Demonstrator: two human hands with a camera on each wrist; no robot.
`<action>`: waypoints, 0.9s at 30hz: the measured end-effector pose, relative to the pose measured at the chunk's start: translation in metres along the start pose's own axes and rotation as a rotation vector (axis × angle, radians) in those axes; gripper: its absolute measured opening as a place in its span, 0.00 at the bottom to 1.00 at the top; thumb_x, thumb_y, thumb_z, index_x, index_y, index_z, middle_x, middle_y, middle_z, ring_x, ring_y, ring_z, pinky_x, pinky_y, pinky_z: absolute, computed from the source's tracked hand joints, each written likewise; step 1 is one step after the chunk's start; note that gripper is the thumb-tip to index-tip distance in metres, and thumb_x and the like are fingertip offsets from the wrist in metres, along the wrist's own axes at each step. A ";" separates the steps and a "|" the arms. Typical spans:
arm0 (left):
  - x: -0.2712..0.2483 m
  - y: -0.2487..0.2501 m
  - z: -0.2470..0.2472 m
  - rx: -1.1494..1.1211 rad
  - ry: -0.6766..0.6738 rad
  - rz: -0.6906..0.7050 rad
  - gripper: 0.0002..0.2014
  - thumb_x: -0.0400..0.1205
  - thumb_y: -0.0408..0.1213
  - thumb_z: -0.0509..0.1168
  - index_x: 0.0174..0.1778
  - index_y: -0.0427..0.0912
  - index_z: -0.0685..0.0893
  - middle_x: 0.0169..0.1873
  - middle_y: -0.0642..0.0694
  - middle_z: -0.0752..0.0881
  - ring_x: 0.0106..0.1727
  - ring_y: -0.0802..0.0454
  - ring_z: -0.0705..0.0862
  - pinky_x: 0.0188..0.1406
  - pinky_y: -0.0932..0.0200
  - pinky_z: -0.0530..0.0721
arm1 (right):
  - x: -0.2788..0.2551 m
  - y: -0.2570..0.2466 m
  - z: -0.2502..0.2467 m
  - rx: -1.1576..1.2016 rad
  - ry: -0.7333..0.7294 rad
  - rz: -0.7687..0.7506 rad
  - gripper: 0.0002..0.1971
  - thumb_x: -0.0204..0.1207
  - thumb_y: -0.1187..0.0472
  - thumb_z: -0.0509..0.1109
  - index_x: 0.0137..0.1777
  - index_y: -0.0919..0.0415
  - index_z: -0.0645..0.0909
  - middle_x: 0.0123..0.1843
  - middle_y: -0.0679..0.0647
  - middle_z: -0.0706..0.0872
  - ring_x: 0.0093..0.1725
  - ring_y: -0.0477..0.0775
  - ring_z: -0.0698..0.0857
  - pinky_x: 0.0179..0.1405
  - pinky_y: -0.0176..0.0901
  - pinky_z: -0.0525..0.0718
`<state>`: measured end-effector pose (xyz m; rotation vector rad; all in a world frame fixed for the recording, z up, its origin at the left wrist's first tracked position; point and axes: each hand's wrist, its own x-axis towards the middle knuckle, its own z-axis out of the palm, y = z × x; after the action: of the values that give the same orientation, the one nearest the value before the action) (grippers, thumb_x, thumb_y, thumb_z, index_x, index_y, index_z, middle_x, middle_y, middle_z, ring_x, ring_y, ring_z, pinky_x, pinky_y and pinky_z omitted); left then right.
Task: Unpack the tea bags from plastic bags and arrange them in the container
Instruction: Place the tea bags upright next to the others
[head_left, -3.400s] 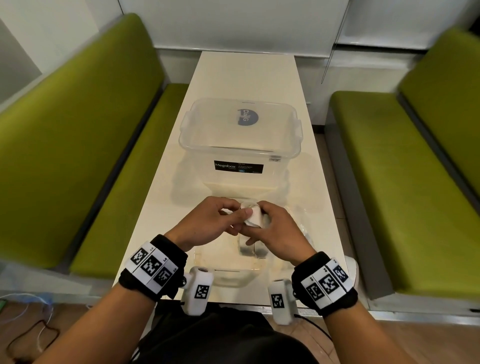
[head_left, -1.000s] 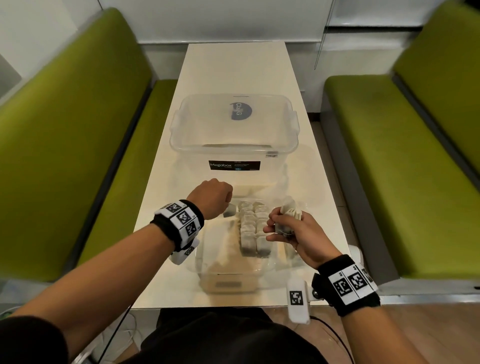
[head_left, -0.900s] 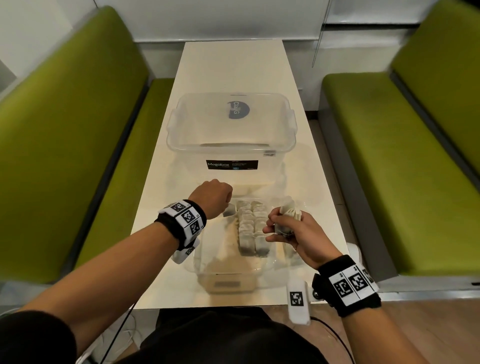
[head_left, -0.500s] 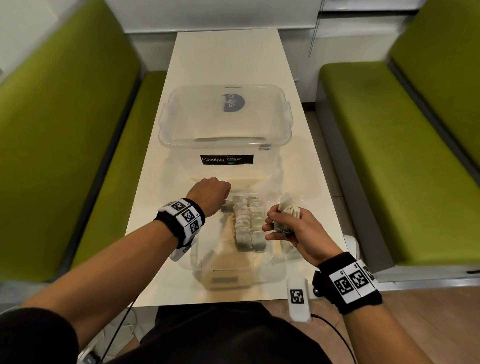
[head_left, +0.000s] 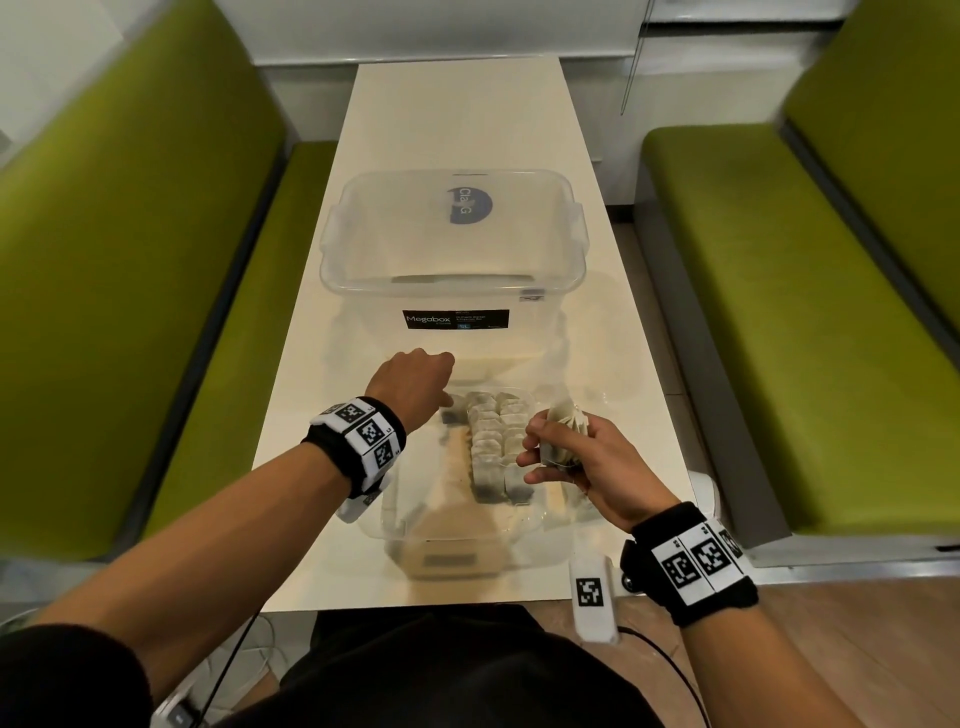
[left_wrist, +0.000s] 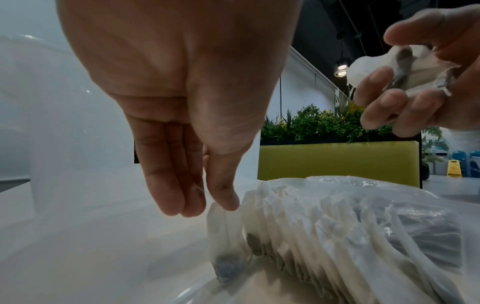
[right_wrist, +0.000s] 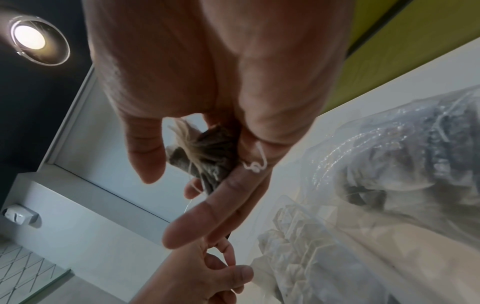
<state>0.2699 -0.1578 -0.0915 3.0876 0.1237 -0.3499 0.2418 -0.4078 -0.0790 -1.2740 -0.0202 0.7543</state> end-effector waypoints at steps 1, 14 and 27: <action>-0.002 -0.001 -0.002 -0.022 0.000 -0.010 0.15 0.84 0.48 0.71 0.57 0.42 0.80 0.50 0.38 0.86 0.50 0.36 0.85 0.48 0.46 0.84 | 0.000 0.001 0.000 -0.016 0.000 -0.002 0.12 0.77 0.59 0.78 0.54 0.66 0.84 0.45 0.63 0.86 0.47 0.62 0.89 0.44 0.51 0.91; -0.079 0.023 -0.066 -0.882 -0.078 0.161 0.14 0.82 0.56 0.70 0.55 0.50 0.89 0.42 0.53 0.93 0.40 0.58 0.92 0.44 0.58 0.91 | -0.003 -0.008 0.018 -0.469 -0.102 -0.093 0.10 0.78 0.63 0.79 0.51 0.70 0.84 0.39 0.65 0.87 0.38 0.61 0.89 0.37 0.52 0.92; -0.099 0.015 -0.069 -1.030 -0.118 0.251 0.07 0.81 0.42 0.76 0.50 0.44 0.90 0.42 0.41 0.91 0.41 0.44 0.89 0.49 0.48 0.90 | -0.013 -0.016 0.026 -0.324 -0.291 -0.017 0.13 0.78 0.66 0.78 0.62 0.66 0.87 0.36 0.55 0.87 0.38 0.57 0.86 0.33 0.46 0.85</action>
<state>0.1899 -0.1775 -0.0013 2.0299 -0.0726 -0.3152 0.2293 -0.3941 -0.0513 -1.4563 -0.4028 0.9430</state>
